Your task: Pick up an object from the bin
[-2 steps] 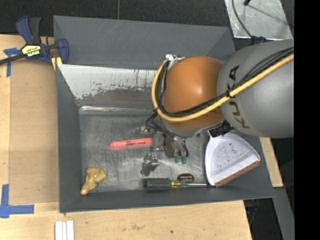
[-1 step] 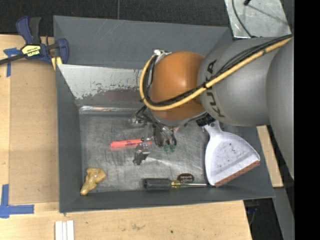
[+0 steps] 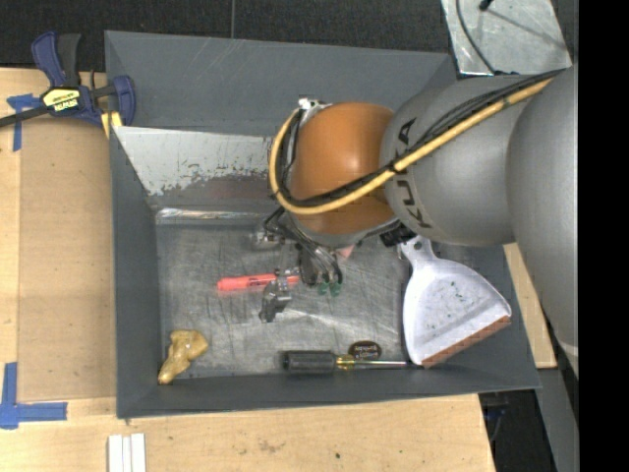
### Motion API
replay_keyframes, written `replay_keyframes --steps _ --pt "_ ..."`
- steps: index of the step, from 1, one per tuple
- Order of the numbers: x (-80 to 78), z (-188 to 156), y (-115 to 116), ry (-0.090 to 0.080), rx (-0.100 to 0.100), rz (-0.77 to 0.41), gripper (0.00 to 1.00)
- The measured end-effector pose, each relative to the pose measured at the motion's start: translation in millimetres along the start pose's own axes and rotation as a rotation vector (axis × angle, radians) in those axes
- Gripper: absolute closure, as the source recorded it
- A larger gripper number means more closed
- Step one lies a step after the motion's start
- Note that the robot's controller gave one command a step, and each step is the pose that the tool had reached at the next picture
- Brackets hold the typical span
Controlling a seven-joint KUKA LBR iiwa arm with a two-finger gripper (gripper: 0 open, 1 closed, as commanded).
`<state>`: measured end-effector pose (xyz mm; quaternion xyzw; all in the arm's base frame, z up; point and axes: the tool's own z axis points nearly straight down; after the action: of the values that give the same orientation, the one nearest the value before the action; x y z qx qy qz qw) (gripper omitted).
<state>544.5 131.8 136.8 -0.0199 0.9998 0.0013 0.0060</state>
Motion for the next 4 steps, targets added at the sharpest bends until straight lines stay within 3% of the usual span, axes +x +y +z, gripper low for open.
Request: replay_keyframes --steps 1,2,3,4 --pt "1.7 15.0 -8.2 0.010 0.002 0.012 0.00" --pt "1.2 -6.6 -2.1 0.012 0.002 -0.103 0.00" --pt "-50.3 63.1 8.5 0.007 0.000 -0.074 1.00" --pt "-50.3 63.1 8.5 0.007 0.000 -0.073 1.00"
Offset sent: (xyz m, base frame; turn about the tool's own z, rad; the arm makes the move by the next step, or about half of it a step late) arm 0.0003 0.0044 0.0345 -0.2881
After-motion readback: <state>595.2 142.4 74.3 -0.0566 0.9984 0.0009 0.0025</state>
